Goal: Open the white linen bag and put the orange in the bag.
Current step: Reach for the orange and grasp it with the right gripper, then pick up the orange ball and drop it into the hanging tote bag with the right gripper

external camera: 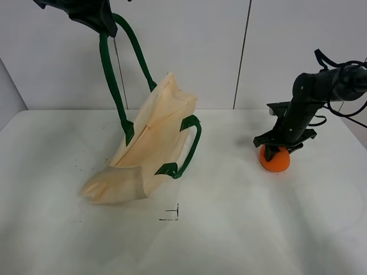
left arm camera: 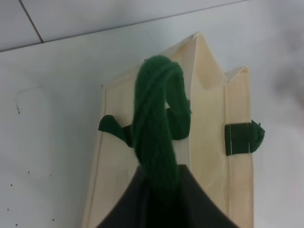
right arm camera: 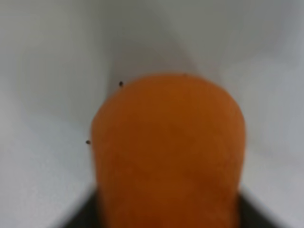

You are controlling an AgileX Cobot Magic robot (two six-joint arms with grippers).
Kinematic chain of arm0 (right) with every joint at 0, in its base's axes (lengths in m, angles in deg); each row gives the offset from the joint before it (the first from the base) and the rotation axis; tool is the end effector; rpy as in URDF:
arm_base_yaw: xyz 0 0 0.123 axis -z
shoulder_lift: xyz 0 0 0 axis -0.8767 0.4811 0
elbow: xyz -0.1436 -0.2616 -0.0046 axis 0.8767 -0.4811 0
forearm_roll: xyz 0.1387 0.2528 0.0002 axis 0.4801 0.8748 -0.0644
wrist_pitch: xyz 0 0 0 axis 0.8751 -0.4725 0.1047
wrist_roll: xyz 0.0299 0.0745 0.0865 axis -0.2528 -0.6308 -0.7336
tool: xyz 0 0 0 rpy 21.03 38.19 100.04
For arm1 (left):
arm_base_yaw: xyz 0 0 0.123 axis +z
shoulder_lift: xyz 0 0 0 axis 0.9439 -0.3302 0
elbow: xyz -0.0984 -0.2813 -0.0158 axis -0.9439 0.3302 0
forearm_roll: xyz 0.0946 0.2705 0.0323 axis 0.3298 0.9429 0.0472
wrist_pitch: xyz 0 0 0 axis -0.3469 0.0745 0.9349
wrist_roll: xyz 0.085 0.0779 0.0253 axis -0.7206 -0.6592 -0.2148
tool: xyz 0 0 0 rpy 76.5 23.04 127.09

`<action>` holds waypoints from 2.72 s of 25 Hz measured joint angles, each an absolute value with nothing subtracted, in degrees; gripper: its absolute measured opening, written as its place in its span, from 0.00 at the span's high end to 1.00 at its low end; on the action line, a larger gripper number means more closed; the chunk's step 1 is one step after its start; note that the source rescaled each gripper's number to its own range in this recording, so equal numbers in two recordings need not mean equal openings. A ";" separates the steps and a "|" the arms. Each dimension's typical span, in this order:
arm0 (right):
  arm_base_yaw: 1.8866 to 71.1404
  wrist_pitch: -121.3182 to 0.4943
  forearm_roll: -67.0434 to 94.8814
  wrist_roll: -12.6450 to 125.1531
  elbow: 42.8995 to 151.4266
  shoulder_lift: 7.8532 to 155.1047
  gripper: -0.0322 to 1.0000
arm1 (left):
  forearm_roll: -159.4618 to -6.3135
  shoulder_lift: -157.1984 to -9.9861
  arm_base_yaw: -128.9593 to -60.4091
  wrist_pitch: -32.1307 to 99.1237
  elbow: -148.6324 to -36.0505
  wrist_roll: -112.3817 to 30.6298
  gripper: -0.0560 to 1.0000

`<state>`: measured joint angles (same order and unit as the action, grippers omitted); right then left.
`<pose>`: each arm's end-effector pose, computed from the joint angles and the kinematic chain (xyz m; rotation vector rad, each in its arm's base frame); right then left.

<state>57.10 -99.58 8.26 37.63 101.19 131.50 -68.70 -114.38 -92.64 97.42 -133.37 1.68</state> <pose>0.4575 0.0366 0.0873 -0.1839 3.0019 0.0464 0.4187 -0.1671 0.4396 0.2792 2.3723 -0.2376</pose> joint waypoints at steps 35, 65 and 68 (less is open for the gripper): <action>28.85 -111.08 30.66 47.23 126.97 127.16 0.95 | -68.65 -111.77 -92.64 97.42 -133.37 0.89 0.95; 28.25 -104.19 31.87 51.78 126.97 135.59 0.00 | -68.71 -111.82 -92.64 97.44 -133.37 0.89 0.95; 28.25 -109.80 25.13 48.08 127.33 134.70 0.00 | -68.75 -111.87 -92.64 97.44 -133.37 0.89 0.95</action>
